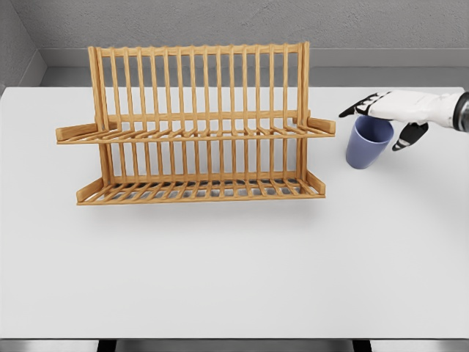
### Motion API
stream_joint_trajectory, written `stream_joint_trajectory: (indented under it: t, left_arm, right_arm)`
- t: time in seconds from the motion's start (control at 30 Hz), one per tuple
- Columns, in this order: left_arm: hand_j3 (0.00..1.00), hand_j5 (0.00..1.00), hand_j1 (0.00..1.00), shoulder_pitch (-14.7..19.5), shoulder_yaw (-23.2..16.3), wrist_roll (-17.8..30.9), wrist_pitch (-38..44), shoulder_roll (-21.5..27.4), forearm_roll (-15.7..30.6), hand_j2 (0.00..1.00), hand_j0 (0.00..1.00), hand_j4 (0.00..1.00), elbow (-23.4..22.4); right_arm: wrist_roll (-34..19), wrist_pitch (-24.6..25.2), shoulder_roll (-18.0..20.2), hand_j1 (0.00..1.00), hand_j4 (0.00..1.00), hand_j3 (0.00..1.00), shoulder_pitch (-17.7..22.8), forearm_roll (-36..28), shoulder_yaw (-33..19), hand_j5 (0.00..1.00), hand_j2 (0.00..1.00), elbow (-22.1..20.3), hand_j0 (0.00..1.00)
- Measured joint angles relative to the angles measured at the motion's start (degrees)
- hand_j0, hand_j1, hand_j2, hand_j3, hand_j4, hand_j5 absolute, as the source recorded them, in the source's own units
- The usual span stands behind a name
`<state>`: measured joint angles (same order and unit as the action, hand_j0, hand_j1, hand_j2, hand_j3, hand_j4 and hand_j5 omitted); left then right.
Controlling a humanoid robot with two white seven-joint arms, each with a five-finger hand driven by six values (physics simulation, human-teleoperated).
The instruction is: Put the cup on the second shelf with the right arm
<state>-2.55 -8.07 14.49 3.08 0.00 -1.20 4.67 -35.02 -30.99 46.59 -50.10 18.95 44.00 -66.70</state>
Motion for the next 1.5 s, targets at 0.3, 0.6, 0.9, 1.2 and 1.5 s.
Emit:
stream_joint_trajectory:
  t: [0.3, 0.6, 0.9, 1.2, 1.5]
  left_arm:
    - [1.0, 1.0, 1.0, 0.0, 0.0, 0.0, -0.01, 0.0, 0.01, 1.0, 1.0, 1.0, 0.0]
    - [1.0, 1.0, 1.0, 0.0, 0.0, 0.0, -0.01, 0.0, 0.02, 1.0, 1.0, 1.0, 0.0]
    - [1.0, 1.0, 1.0, 0.0, 0.0, 0.0, -0.01, 0.0, 0.02, 1.0, 1.0, 1.0, 0.0]
    - [1.0, 1.0, 1.0, 0.0, 0.0, 0.0, -0.01, 0.0, 0.01, 1.0, 1.0, 1.0, 0.0]
    - [1.0, 1.0, 1.0, 0.0, 0.0, 0.0, -0.01, 0.0, 0.01, 1.0, 1.0, 1.0, 0.0]
  right_arm:
    - [0.0, -0.02, -1.25, 1.0, 1.0, 1.0, -0.26, 0.03, 0.83, 1.0, 1.0, 1.87, 1.0]
    - [0.0, -0.07, -1.29, 0.72, 0.72, 0.72, -0.26, 0.04, 1.37, 0.72, 0.72, 1.84, 0.72]
    - [0.01, -0.09, -1.08, 0.67, 0.67, 0.67, -0.97, 0.06, 1.36, 0.67, 0.67, 1.49, 0.67]
    - [0.0, -0.07, -0.6, 0.66, 0.66, 0.66, -2.02, 0.06, 0.9, 0.66, 0.66, 0.35, 0.66]
    - [-0.01, -0.14, 0.61, 0.63, 0.63, 0.63, -2.2, 0.07, -1.64, 0.63, 0.63, -3.24, 0.63]
